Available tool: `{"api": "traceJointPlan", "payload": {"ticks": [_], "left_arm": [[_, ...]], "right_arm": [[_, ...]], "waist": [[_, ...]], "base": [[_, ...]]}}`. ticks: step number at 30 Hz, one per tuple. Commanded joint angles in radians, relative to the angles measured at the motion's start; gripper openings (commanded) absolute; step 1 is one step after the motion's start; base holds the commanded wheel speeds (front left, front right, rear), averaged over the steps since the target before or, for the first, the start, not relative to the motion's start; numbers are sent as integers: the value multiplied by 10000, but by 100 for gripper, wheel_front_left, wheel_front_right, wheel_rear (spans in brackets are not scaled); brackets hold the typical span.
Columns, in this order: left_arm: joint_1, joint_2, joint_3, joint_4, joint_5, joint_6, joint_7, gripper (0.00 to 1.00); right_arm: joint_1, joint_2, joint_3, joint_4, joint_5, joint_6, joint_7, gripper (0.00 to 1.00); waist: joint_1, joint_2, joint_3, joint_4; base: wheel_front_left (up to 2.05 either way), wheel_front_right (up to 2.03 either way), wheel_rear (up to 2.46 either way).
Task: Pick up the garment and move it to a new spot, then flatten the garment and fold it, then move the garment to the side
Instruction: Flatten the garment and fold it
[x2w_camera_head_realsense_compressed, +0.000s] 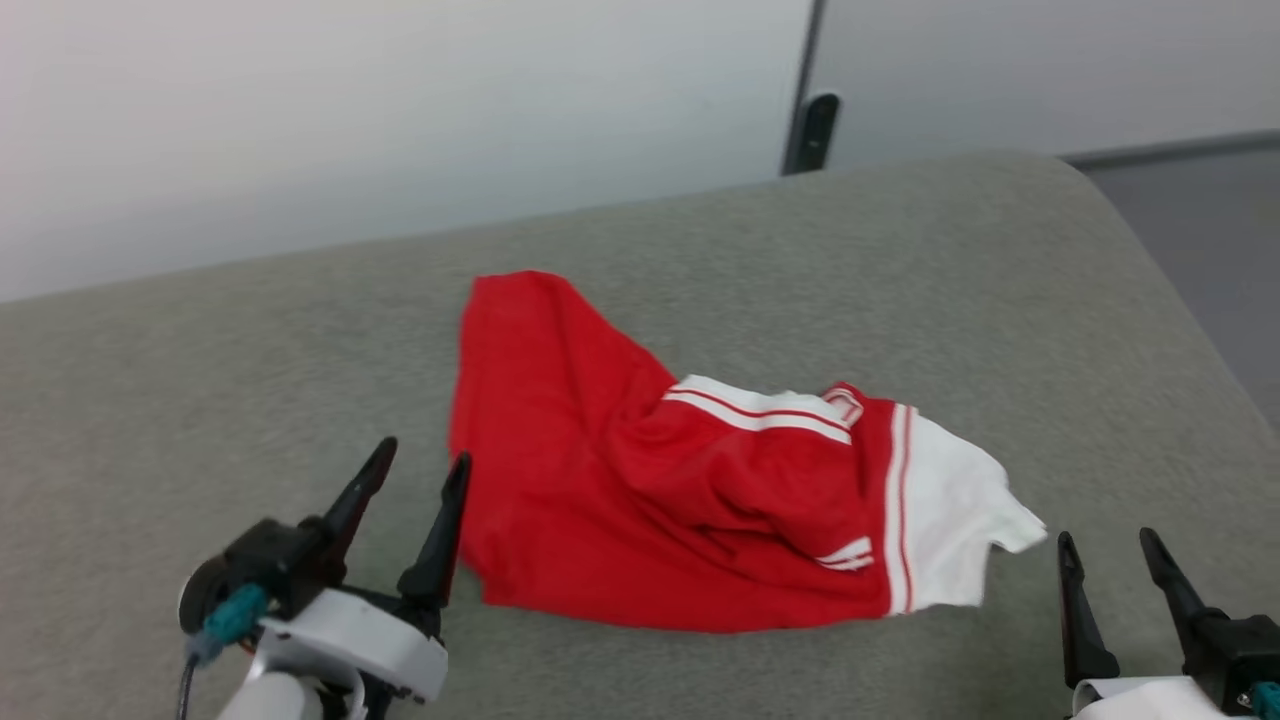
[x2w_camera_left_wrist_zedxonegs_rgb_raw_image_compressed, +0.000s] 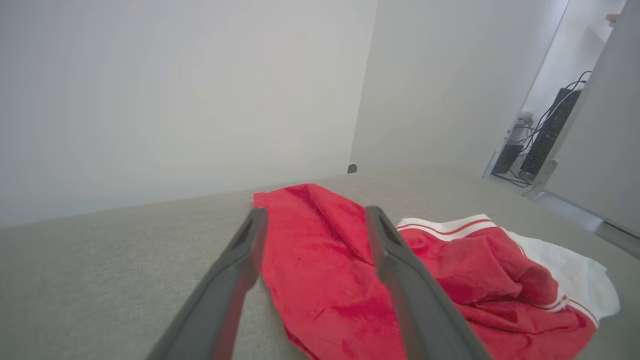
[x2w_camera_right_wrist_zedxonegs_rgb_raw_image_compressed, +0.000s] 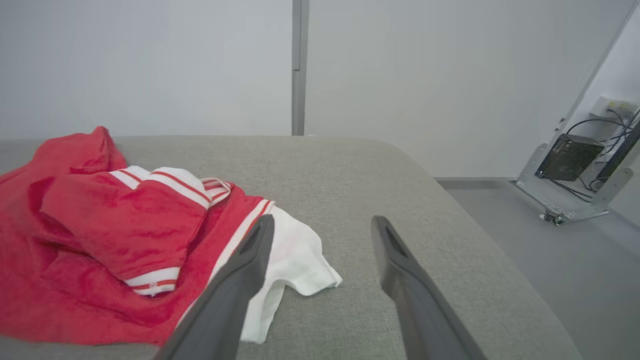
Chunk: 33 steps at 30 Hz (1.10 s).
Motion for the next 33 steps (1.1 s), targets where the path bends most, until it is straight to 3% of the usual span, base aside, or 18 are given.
{"api": "traceJointPlan", "payload": {"ticks": [1,5,8,14,19,26,33], "left_arm": [[-364,268,-319,204,-172,-25,65,100],[-1073,852,-1033,649,-744,-25,685,100],[-1625,1328,-1654,955,-1291,-13,1710,100],[-2810,2273,-3340,1458,-3100,-12,5181,100],[-3798,2660,-4183,1783,-4503,-10,8152,100],[-4634,2687,-5159,2881,-4193,58,10253,100],[-4730,2443,-5883,3912,-3679,118,10774,100]], "right_arm": [[-125,37,63,156,241,-11,-112,100],[-270,39,118,500,603,-11,-286,100],[-333,39,181,777,805,-11,-354,100],[-504,40,363,1237,1143,-11,-273,100],[-665,39,520,1448,1355,-11,-164,100],[-842,36,774,1581,1637,-11,-93,100],[-918,37,859,1667,1921,-11,-40,100]], "waist": [[0,0,406,-799],[0,0,611,-1234],[0,0,725,-1425],[0,0,854,-1524],[0,0,956,-1469],[0,0,1089,-1463],[0,0,1228,-1471]], "base": [[0,0,0],[0,0,0],[0,0,0],[0,0,0],[0,0,0],[0,0,0],[0,0,0]]}}
